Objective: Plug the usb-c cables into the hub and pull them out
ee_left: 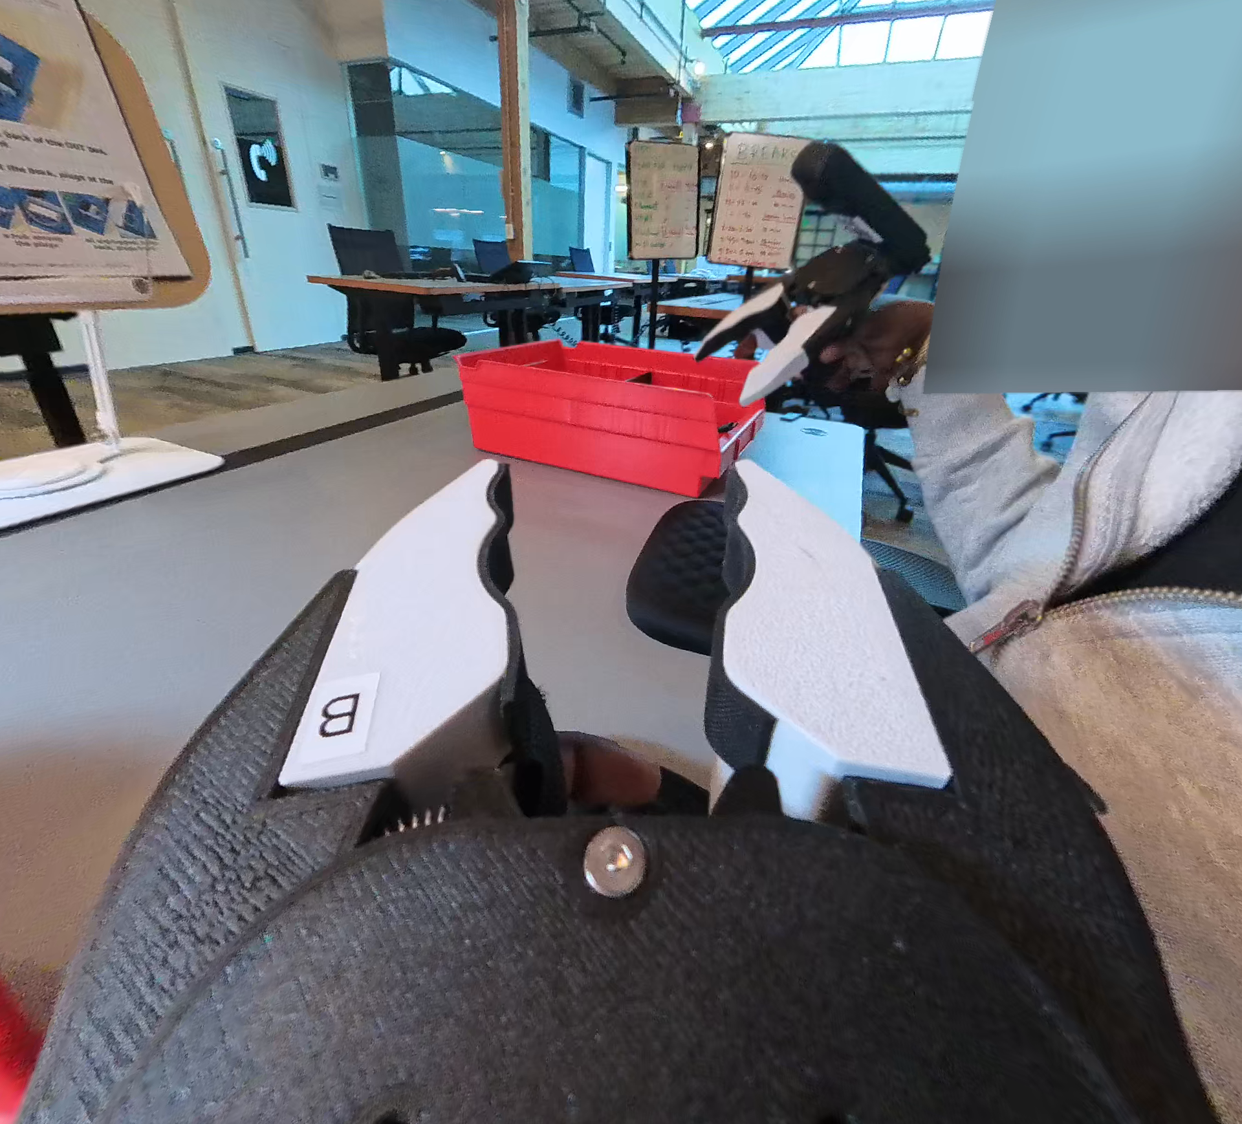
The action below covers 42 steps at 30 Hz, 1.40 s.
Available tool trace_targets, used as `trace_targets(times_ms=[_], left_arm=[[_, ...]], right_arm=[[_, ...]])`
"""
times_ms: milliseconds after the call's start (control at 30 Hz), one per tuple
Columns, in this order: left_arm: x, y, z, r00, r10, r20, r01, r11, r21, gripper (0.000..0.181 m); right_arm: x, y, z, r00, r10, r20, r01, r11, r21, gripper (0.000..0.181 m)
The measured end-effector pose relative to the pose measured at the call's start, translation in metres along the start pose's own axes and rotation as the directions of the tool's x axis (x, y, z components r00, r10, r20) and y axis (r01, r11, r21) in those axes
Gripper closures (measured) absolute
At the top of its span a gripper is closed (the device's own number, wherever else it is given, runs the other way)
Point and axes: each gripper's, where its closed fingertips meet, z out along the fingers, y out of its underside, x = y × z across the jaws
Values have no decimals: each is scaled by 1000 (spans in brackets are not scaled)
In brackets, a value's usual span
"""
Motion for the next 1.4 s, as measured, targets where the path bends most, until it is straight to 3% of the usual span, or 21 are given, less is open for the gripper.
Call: trace_targets(times_ms=[133, 300, 433, 500, 633, 800, 1067, 1100, 1167, 1300, 1400], left_arm=[[-11, -20, -25, 994, 30, 106, -25, 998, -51, 118], [-72, -22, -91, 897, 81, 435, 55, 955, -292, 118], [-109, -22, -132, 830, 160, 535, 140, 867, -478, 118], [-128, -12, -147, 799, 232, 555, 200, 767, -610, 117], [-163, 10, -160, 721, 352, 597, 308, 608, -732, 118], [-187, 46, -157, 636, 426, 643, 384, 548, -743, 119], [-226, 71, -173, 494, 646, 582, 414, 413, -811, 150], [-230, 68, -177, 459, 682, 569, 404, 409, -818, 162], [-233, 63, -182, 427, 702, 570, 398, 420, -816, 165], [-232, 29, -180, 384, 657, 649, 282, 586, -759, 169], [-228, -18, -178, 355, 598, 719, 163, 718, -677, 172]], right_arm=[[-11, 24, 38, 994, 110, 18, -106, 986, -129, 82], [-16, 33, 67, 994, 103, -34, -108, 971, -214, 91], [-20, 29, 73, 995, 98, -32, -102, 973, -206, 88], [-21, 27, 71, 995, 93, -27, -97, 977, -191, 91], [-7, 8, 53, 993, 66, -97, -73, 995, -66, 100], [14, -23, 26, 975, 145, -166, -115, 978, 173, 104], [43, -29, -2, 940, 202, -275, -115, 946, 303, 108], [47, -30, -6, 930, 210, -301, -109, 941, 321, 109], [53, -29, -9, 917, 227, -327, -113, 937, 332, 111], [61, -28, -9, 896, 211, -391, -81, 943, 323, 114], [61, -32, -11, 890, 200, -409, -56, 940, 338, 116]])
